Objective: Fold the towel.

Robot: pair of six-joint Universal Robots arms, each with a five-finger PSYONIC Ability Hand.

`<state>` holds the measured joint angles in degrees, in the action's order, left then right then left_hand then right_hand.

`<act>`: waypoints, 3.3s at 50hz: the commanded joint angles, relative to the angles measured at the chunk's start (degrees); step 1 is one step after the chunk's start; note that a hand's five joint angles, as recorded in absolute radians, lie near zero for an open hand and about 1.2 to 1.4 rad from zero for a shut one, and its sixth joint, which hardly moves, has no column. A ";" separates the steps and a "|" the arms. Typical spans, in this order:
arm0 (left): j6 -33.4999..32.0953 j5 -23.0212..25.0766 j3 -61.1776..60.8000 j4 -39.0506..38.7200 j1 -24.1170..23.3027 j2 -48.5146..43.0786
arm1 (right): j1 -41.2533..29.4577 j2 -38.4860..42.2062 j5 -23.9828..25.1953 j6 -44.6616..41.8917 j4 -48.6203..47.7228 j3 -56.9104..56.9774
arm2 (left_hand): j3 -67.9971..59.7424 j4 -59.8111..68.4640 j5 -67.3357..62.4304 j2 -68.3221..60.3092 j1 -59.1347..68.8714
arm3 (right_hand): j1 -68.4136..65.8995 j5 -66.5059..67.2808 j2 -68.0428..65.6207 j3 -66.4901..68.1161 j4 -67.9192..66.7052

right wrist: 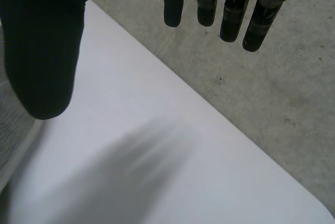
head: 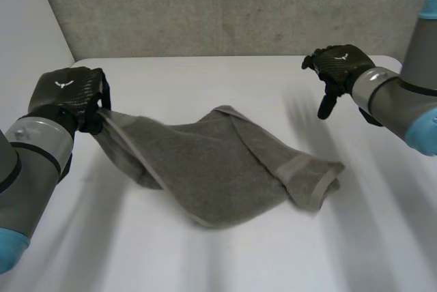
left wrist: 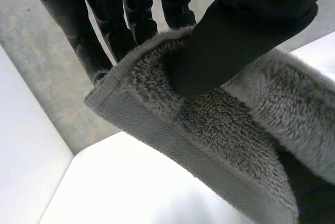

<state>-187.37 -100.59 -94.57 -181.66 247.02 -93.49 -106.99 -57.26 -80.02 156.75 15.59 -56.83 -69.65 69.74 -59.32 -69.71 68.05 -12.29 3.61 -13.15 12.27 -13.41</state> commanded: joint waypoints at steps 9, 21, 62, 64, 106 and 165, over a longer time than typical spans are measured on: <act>-0.10 0.05 -1.14 -2.20 1.79 0.32 | -0.76 -15.34 0.83 1.54 -5.39 -33.44 | -10.35 10.26 -10.68 -10.29 11.95 | 2.29 -3.61 3.15 -2.27 3.41; -1.24 0.05 -2.63 -3.88 1.79 0.68 | -3.40 -15.96 0.40 3.65 -15.50 -43.01 | -10.35 10.26 -10.68 -10.29 11.95 | 2.29 -3.61 3.15 -2.27 3.41; -7.13 -0.31 10.93 -13.90 0.91 2.08 | -2.96 -9.89 -4.44 -8.48 -28.19 -9.70 | -10.35 10.26 -10.68 -10.29 11.95 | -67.71 66.39 -66.85 67.73 -66.59; -7.30 -0.22 8.38 -13.90 0.91 2.43 | -2.70 -10.06 -4.18 -8.39 -25.81 -11.01 | -10.35 10.26 -10.68 -10.29 11.95 | -67.71 66.39 -66.85 67.73 -66.59; -7.48 -0.22 -0.26 -14.78 1.71 -11.10 | 0.12 -2.77 -4.97 -3.12 -20.78 -14.10 | -10.35 10.26 -10.68 -10.29 11.95 | 2.29 -3.61 3.15 -2.27 3.41; -7.30 -0.04 -4.13 -16.53 4.43 -6.62 | -2.60 7.07 4.97 3.74 -23.50 -24.48 | -10.35 10.26 -10.68 -10.29 11.95 | -58.98 57.66 -58.12 58.99 -57.85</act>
<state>-194.68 -100.63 -98.67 -198.21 251.46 -100.08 -108.57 -52.09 -74.62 160.29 -7.80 -84.16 -69.71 69.77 -59.46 -69.76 68.06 -30.54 24.91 -36.75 36.28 -36.17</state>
